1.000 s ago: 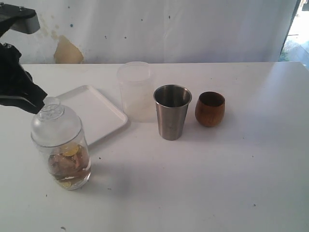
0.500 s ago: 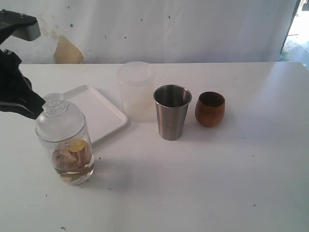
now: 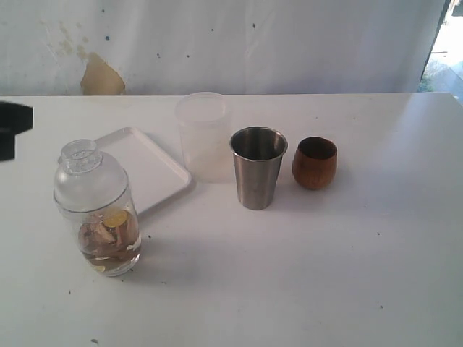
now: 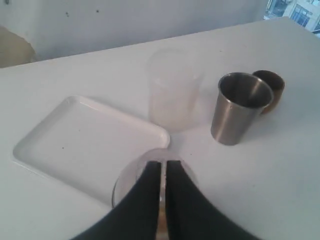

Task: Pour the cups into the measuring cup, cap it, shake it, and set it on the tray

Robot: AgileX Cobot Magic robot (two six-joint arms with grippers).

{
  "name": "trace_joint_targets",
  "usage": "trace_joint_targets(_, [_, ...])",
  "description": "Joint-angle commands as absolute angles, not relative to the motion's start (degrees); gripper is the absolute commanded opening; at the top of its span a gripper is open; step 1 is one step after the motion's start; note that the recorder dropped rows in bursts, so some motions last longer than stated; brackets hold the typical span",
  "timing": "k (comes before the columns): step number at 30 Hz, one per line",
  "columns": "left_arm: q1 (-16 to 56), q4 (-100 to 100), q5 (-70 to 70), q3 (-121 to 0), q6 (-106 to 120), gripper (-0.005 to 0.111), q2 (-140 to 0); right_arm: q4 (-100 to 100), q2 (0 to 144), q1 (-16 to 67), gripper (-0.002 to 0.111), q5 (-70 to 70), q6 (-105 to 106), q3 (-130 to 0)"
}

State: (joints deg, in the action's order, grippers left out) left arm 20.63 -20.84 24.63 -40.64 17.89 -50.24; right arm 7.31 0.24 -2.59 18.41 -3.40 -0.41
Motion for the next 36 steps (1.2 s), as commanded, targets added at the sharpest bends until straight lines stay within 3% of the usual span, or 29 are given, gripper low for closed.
trace_joint_targets(1, [20.8, -30.4, 15.9, -30.8, 28.1, 0.047, -49.7, 7.3, 0.0, -2.4, 0.0, 18.0, -3.5, 0.0])
trace_joint_targets(2, [20.8, -32.5, 14.4, -29.2, 29.5, 0.064, -50.0, 7.3, 0.0, -2.4, 0.0, 18.0, -3.5, 0.0])
trace_joint_targets(3, [20.8, -34.3, 11.9, -27.7, 30.7, 0.087, -50.5, 7.3, 0.0, -2.4, 0.0, 18.0, -3.5, 0.0])
trace_joint_targets(4, [20.8, -35.1, 11.3, -26.6, 32.0, 0.102, -50.7, 7.3, 0.0, -2.4, 0.0, 18.0, -3.5, 0.0])
trace_joint_targets(5, [20.8, -35.2, 11.6, -26.0, 33.4, 0.105, -51.0, 7.3, 0.0, -2.4, 0.0, 18.0, -3.5, 0.0])
trace_joint_targets(14, [20.8, -46.6, 15.5, -23.8, 45.0, 0.105, -52.2, 7.3, 0.0, -2.4, 0.0, 18.0, -3.5, 0.0])
trace_joint_targets(26, [21.3, -99.9, 16.1, -16.1, 101.2, 0.105, -59.6, 7.3, 0.0, -2.4, 0.0, 18.0, -3.5, 0.0])
trace_joint_targets(36, [21.3, -99.9, 14.2, -19.1, 106.0, 0.105, -76.6, 7.3, 0.0, -2.4, 0.0, 18.0, -3.5, 0.0])
